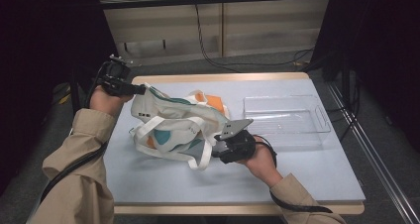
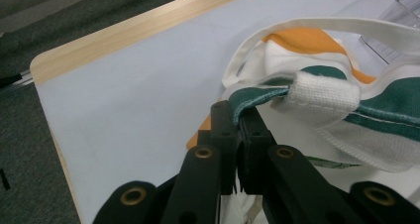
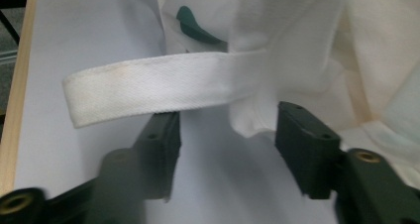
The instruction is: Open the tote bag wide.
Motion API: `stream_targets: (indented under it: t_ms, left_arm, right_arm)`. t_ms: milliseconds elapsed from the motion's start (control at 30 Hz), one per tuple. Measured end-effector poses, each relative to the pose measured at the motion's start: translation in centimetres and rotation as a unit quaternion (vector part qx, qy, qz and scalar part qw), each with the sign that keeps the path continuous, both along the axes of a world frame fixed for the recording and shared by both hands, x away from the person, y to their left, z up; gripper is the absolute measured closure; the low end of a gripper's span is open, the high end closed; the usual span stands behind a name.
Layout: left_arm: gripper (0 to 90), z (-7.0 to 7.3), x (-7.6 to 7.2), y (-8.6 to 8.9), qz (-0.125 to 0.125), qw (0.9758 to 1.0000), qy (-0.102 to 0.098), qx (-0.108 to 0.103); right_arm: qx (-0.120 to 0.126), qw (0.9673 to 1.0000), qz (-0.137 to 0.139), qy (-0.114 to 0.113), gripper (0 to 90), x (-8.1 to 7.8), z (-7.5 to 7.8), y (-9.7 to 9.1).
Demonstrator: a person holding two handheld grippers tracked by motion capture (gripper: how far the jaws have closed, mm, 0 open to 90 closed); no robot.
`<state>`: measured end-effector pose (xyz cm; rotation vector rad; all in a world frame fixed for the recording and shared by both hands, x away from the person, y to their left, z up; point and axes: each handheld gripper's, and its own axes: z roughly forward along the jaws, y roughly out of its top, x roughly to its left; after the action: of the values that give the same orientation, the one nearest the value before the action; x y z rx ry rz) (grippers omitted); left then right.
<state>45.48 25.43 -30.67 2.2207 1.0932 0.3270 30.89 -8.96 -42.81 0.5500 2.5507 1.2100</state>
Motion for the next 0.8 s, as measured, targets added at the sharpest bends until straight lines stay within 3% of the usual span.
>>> stream_targets:
  t_ms: [100,267,400,533,633,800]
  left_arm:
    - [87.8,0.0,-0.2,0.0,0.005,1.0,-0.003,-0.008]
    - [86.4,0.1,-0.4,0.3,-0.007,0.9999,-0.009,-0.005]
    - [74.7,0.3,-0.5,0.3,-0.015,0.9997,-0.015,-0.012]
    - [58.5,0.6,-0.8,0.0,-0.03,0.9988,-0.038,0.005]
    - [55.2,0.3,-0.7,0.0,-0.046,0.998,-0.037,0.022]
    - [58.5,-0.3,-0.6,-0.2,-0.047,0.9983,-0.026,0.023]
  right_arm:
    - [-0.007,1.0,-0.003,-0.004,33.5,0.0,-0.1,0.5]
    - [0.004,0.9995,-0.023,-0.019,32.6,0.3,0.4,0.9]
    - [0.012,0.9992,-0.033,-0.019,32.9,0.6,0.7,0.8]
    - [0.013,0.9991,-0.035,-0.02,31.4,0.5,0.7,0.5]
    - [0.019,0.9987,-0.045,-0.015,28.4,0.5,0.7,0.4]
    - [0.018,0.9979,-0.056,-0.025,23.5,0.3,1.0,0.2]
